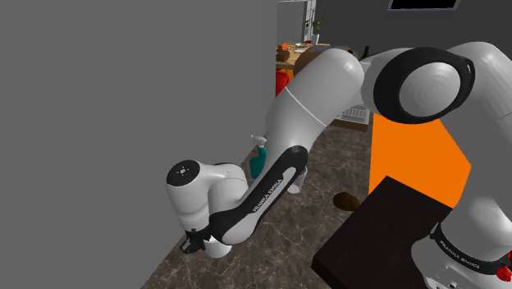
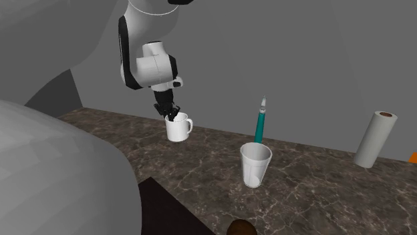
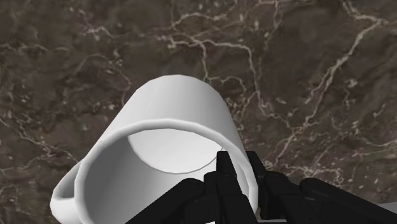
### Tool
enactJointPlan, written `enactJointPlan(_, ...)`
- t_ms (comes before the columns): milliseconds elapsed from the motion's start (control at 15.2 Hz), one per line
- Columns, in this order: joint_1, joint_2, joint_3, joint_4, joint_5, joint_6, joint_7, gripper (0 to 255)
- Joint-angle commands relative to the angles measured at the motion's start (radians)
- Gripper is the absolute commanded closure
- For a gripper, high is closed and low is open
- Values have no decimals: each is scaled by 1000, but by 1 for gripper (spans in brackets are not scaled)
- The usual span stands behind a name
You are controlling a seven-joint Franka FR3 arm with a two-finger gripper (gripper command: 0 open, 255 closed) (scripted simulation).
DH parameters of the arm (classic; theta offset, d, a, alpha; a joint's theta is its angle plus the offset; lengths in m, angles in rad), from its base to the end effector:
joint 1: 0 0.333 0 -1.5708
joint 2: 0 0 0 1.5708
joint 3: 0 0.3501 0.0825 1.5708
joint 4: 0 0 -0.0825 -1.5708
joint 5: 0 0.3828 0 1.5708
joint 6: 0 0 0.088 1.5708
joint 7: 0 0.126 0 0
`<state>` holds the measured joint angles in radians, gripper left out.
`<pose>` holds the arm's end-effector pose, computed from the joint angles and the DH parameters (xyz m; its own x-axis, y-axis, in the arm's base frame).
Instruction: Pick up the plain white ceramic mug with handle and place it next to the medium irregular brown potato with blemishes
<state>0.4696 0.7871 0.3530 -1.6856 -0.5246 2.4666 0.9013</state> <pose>0.5027 0.4915 0.1729 0.9692 0.2185 0.1135 0.2177 -0.9758 0.0196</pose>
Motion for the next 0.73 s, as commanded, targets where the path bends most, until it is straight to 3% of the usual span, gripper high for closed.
enactJointPlan(0, -5, -21, 9, -8, 8, -13, -5, 255)
enactJointPlan(660, -34, -116, 50, -25, 53, -90, -38, 255)
